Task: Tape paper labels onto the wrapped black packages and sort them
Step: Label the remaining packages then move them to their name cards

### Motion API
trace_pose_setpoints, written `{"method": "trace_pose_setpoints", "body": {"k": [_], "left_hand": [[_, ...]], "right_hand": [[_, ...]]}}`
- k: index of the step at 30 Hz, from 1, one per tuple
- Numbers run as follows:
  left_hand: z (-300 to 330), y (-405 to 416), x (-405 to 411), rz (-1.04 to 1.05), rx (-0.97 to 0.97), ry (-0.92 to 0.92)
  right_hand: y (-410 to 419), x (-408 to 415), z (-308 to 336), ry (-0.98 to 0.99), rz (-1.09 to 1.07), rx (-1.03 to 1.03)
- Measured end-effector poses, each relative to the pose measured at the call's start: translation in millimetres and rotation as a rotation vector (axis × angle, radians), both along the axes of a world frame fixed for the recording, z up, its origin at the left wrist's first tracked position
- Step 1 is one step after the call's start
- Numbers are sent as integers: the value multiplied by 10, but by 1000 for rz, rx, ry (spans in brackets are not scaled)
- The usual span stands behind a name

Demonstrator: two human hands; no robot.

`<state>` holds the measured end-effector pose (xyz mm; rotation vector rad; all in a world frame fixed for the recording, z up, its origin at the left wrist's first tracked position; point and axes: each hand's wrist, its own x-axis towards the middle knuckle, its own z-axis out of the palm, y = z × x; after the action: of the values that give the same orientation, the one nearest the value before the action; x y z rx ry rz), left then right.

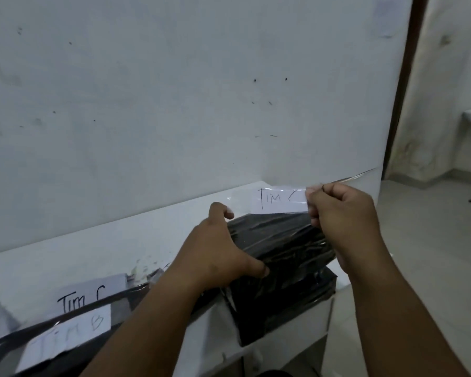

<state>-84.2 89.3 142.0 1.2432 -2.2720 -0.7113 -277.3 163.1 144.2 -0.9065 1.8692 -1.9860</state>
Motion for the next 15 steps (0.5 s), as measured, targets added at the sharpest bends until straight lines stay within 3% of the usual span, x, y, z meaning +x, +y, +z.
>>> {"method": "trace_pose_setpoints", "body": {"k": [4,10,15], "left_hand": [[-93,80,-5,-50,28,16],[-255,47,31,-57,15,55],[-242,74,14,19,90,329]], "right_hand": [[-18,-3,-77,9,21,31],[-83,-65,-241,-162,131,73],[-117,-103,-241,-220,166,41]]}}
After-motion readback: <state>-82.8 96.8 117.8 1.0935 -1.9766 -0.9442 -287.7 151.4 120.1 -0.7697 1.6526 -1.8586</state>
